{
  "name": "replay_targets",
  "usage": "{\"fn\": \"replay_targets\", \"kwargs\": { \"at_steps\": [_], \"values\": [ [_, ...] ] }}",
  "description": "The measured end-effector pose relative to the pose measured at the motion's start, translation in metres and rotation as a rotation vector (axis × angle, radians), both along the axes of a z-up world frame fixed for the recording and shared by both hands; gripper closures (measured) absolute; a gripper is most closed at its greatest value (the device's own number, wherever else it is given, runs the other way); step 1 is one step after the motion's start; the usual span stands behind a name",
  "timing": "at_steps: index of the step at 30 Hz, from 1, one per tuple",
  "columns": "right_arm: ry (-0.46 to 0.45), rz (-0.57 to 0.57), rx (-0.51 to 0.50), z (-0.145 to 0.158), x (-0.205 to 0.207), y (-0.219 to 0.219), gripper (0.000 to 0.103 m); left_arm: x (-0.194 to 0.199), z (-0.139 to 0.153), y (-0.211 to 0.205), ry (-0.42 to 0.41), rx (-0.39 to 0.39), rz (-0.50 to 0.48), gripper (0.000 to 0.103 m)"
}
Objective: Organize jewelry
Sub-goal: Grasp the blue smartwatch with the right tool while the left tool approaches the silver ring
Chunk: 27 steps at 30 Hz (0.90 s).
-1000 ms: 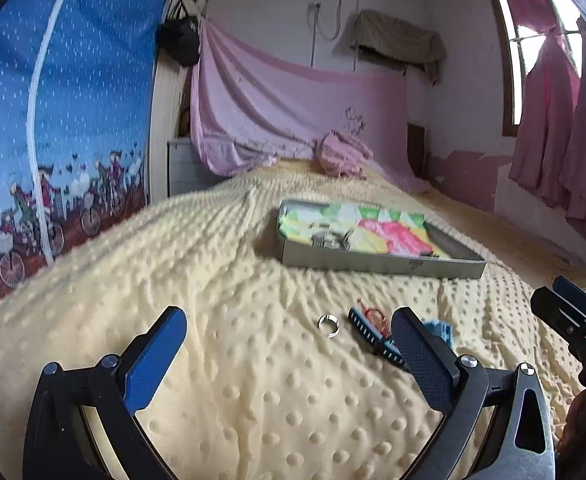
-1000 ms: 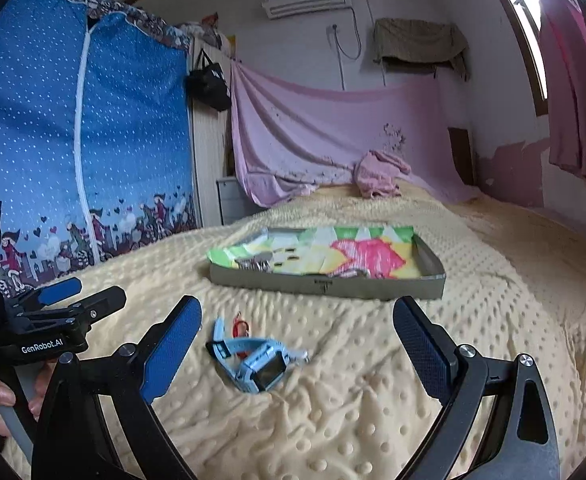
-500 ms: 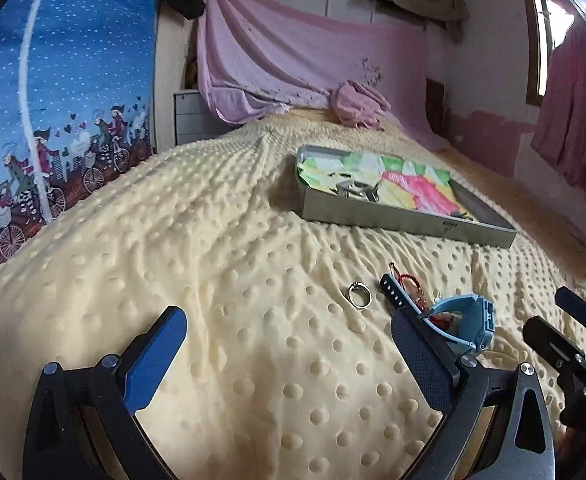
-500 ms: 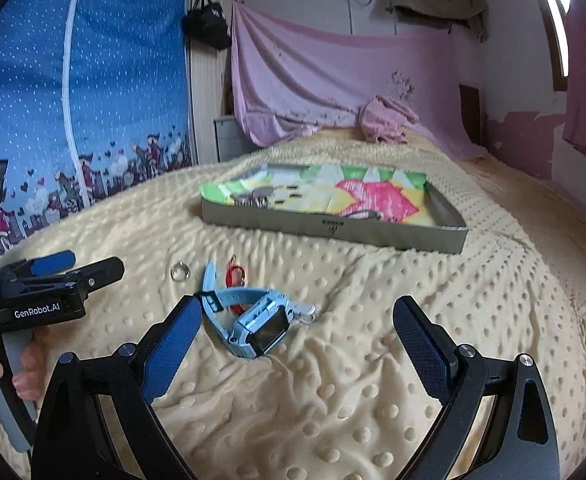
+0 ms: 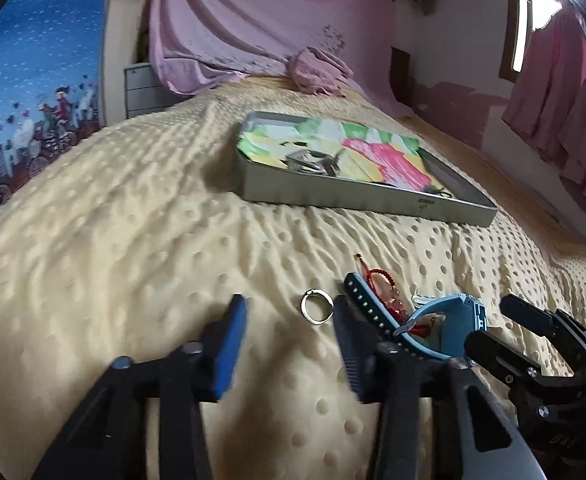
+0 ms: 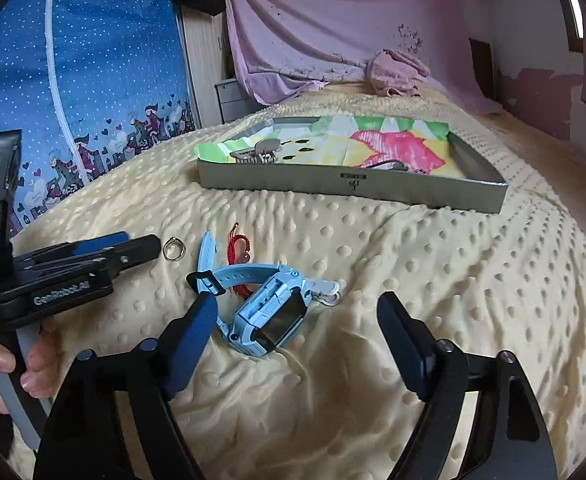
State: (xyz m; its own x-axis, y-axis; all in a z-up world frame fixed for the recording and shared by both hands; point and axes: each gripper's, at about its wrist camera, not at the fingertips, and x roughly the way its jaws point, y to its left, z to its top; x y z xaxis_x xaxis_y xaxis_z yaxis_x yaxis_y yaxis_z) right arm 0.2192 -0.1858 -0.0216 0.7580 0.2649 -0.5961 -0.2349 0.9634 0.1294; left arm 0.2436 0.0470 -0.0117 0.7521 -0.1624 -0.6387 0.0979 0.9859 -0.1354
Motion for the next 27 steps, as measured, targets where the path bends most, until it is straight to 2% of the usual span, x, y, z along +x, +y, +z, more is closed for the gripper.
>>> {"fn": "replay_targets", "kwargs": {
  "at_steps": [4,8,10,19,27],
  "values": [
    [0.002,-0.005,0.016,-0.003,0.006,0.005,0.037,0.009,-0.003,-0.005,0.003,0.014,-0.021,0.078],
    [0.009,-0.007,0.015,-0.007,0.011,0.010,0.052,0.012,-0.008,-0.006,0.014,0.009,-0.045,0.089],
    [0.017,-0.004,0.015,-0.010,0.012,0.012,0.056,0.011,-0.010,-0.006,0.017,0.004,-0.054,0.091],
    [0.020,0.002,0.029,-0.014,0.009,0.011,0.056,0.013,-0.017,-0.004,0.039,-0.029,-0.068,0.093],
    [0.054,0.002,0.054,-0.018,0.007,0.008,0.057,-0.001,-0.018,-0.006,0.016,-0.046,-0.087,0.097]
  ]
}}
